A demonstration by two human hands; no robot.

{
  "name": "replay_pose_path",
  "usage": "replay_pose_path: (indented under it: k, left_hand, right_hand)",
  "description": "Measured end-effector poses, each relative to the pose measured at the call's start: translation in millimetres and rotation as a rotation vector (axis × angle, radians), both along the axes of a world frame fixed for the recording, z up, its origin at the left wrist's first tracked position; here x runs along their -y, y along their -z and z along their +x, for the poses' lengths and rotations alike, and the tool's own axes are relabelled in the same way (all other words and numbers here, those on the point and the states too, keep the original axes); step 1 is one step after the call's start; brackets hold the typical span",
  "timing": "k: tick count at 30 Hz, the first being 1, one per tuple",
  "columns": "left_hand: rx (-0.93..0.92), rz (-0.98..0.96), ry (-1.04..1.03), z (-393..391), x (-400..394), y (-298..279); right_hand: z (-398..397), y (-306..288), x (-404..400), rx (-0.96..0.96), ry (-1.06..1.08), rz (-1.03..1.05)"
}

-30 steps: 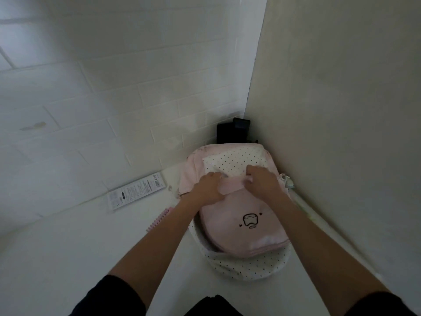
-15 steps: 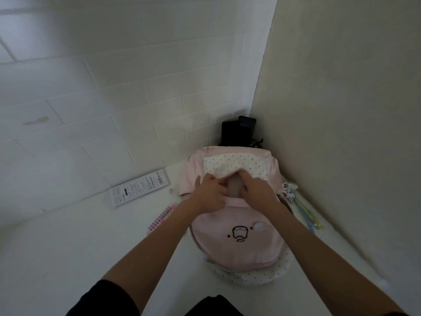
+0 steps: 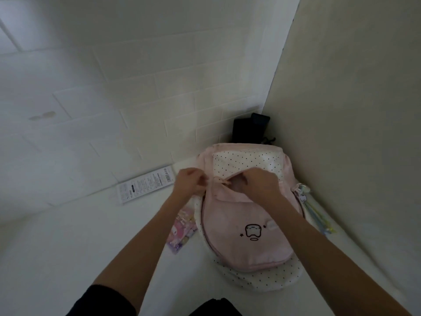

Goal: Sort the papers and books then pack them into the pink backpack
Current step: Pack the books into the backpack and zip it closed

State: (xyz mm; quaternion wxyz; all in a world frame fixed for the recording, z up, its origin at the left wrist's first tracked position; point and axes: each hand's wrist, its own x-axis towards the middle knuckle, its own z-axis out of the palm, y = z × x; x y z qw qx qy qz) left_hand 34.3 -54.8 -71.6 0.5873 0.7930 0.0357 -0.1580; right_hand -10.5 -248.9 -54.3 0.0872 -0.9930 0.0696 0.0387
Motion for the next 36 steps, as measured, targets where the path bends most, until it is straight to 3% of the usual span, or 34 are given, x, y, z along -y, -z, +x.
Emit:
replay_pose_path:
  k: [1, 3, 5, 6, 9, 12, 15, 19, 23, 25, 27, 30, 33, 35, 36]
  left_hand:
    - [0.012, 0.185, -0.029, 5, -13, 10]
    - [-0.073, 0.616, 0.105, 9, -33, 35]
    - [-0.256, 0.889, 0.31, -1, -47, 55]
    - [-0.261, 0.994, 0.405, -6, -51, 64]
    - [-0.161, 1.156, 0.599, -23, -52, 85]
    - [-0.074, 1.188, 0.602, -24, -44, 86]
    - [-0.02, 1.117, 0.498, -20, -40, 79]
    - [-0.14, 0.712, 0.189, -13, -54, 77]
    - [0.152, 0.575, -0.278, 4, -65, 47]
    - [0.206, 0.467, -0.404, 18, -59, 25]
    - [0.209, 0.266, -0.389, 25, -42, 6]
    - [0.338, 0.25, -0.214, 22, -3, -15]
    - [0.283, 0.07, -0.118, 15, 31, -22]
    - [0.168, -0.041, -0.052, 8, 43, -20]
    - [0.169, -0.006, 0.015, 5, 46, -17]
  right_hand:
    - [-1, 0, -7, 0.062, -0.031, -0.046]
    - [-6, 4, -24, 0.147, -0.145, -0.111]
    - [-9, 6, -35, 0.171, -0.203, -0.068]
    - [-8, 9, -38, 0.172, -0.203, -0.043]
    - [-6, 15, -37, 0.158, -0.195, -0.025]
    - [-7, 22, -37, 0.131, -0.183, -0.018]
    - [-7, 27, -39, 0.107, -0.2, 0.002]
    - [-11, 32, -39, 0.137, -0.177, 0.08]
    - [-17, 32, -41, 0.244, -0.172, 0.178]
    - [-19, 27, -50, 0.249, -0.076, 0.384]
    - [-19, 16, -60, 0.131, 0.033, 0.769]
    - [-19, -2, -68, -0.03, 0.136, 1.223]
    - [-21, -15, -40, -0.07, 0.318, 1.382]
    - [-29, -22, -2, -0.238, 0.387, 1.48]
    - [-34, -25, 18, -0.348, 0.397, 1.483]
